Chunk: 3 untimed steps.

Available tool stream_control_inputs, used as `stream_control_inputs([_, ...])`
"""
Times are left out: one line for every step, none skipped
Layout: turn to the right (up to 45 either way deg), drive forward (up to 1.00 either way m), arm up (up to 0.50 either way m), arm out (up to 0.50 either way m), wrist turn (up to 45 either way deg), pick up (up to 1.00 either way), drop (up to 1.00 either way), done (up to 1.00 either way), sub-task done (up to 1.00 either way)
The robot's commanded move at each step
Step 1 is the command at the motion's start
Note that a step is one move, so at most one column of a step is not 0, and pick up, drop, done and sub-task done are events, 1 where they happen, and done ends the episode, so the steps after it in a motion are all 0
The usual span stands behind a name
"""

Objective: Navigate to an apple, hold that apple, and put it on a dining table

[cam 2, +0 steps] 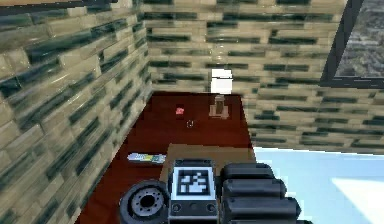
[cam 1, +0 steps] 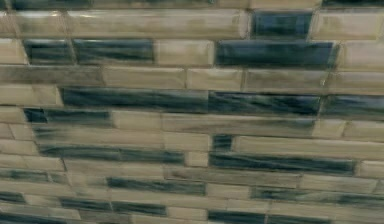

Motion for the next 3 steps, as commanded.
stream_control_inputs([0.0, 0.0, 0.0, 0.48, 0.0, 0.0, 0.0, 0.0, 0.0])
stream_control_inputs([0.0, 0.0, 0.0, 0.0, 45.0, 0.0, 0.0, 0.0, 0.0])
stream_control_inputs([0.0, 0.0, 0.0, 0.0, 45.0, 0.0, 0.0, 0.0, 0.0])
